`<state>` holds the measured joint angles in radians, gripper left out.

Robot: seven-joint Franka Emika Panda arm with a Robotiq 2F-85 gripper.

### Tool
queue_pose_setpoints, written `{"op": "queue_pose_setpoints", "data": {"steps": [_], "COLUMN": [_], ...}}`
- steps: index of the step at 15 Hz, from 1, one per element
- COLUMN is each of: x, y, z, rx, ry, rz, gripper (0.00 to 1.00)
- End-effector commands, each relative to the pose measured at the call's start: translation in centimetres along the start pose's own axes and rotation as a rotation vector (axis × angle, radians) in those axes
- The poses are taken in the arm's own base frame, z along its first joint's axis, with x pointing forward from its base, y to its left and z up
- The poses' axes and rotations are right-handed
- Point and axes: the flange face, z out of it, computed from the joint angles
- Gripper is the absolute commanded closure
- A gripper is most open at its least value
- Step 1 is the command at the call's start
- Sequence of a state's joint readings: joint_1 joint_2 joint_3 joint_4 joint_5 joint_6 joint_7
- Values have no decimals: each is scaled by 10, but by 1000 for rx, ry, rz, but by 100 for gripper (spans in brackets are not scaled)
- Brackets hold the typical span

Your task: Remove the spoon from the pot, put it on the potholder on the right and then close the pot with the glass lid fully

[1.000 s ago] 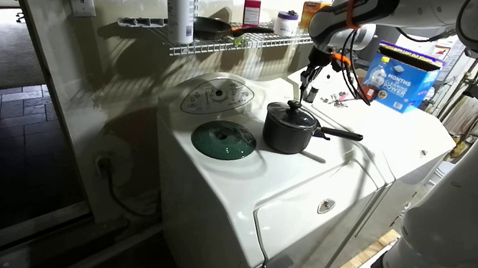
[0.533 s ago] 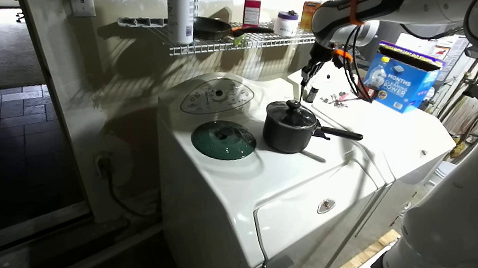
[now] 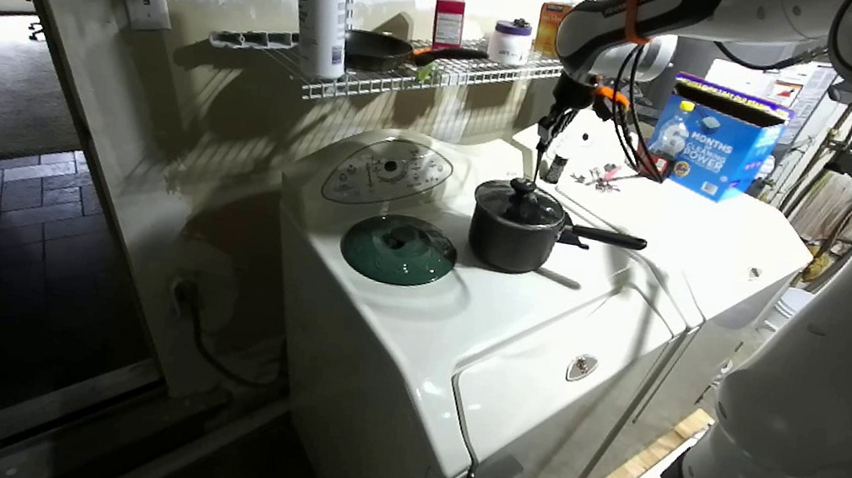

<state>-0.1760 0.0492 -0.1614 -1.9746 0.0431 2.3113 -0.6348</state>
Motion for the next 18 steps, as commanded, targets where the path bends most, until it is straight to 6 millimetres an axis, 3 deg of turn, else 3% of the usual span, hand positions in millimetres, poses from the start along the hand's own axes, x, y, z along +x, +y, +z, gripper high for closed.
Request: {"op": "queue_pose_setpoints", "data": {"steps": [1, 18], "x": [2, 1], "y": [5, 8], "z": [-7, -37], "rx": [-30, -57], "ry": [20, 71], "rz": [8, 11], "gripper": [99, 99]}}
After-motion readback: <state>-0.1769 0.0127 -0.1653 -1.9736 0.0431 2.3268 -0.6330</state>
